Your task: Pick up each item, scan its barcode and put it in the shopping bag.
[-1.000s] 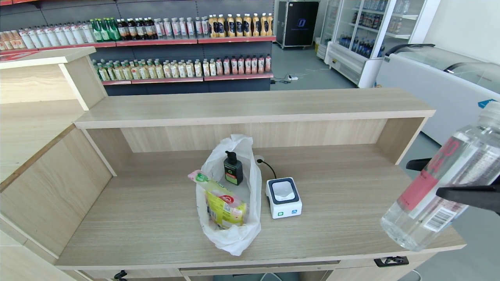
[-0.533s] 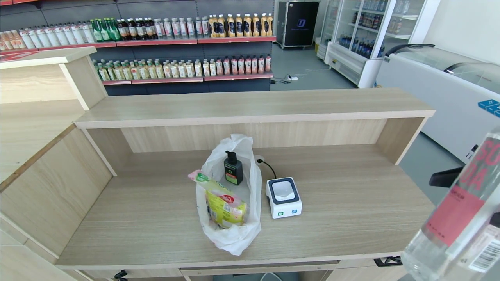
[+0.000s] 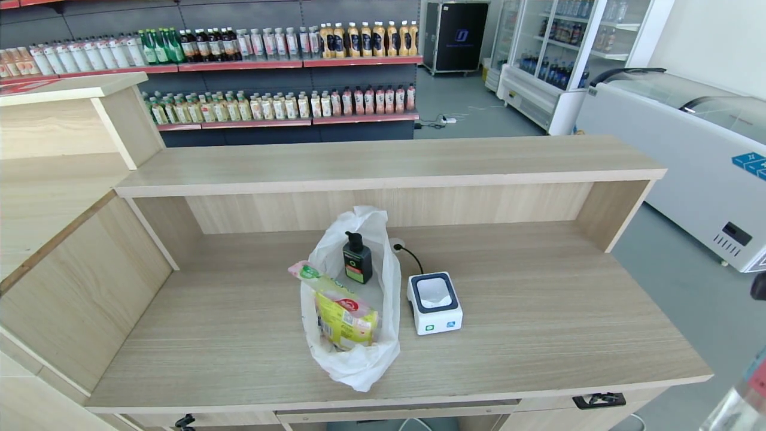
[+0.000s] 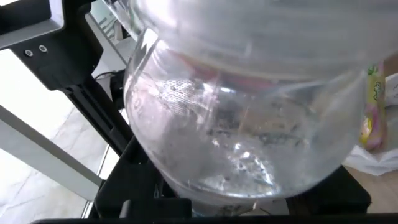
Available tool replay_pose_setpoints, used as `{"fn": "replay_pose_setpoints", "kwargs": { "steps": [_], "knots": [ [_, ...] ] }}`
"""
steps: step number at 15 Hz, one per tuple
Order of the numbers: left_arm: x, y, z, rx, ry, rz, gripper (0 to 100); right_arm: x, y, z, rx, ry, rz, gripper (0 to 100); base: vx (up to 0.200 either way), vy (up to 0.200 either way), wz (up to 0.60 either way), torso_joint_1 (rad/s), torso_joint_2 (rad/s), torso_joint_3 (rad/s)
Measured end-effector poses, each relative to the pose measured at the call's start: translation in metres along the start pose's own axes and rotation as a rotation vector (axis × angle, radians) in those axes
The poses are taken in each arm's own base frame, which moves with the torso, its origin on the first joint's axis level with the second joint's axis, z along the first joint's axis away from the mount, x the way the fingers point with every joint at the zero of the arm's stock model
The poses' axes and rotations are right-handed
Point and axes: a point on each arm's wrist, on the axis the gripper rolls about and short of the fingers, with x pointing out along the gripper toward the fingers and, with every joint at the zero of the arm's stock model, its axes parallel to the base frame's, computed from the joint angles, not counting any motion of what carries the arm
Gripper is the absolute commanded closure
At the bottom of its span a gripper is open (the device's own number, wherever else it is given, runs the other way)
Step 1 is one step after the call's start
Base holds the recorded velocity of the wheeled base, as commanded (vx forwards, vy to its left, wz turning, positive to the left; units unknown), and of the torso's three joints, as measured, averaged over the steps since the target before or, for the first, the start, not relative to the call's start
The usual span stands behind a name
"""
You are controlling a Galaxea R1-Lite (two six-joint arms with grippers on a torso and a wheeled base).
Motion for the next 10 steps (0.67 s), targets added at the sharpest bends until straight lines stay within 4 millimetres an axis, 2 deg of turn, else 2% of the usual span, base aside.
{"fn": "replay_pose_setpoints", "kwargs": {
  "steps": [10],
  "knots": [
    [0.0000, 0.0000, 0.0000, 0.000, 0.000, 0.000, 0, -0.0057, 0.0083, 0.0077, -0.031, -0.028, -0.114, 100, 0.000, 0.000, 0.00, 0.000, 0.00, 0.000]
  ]
}}
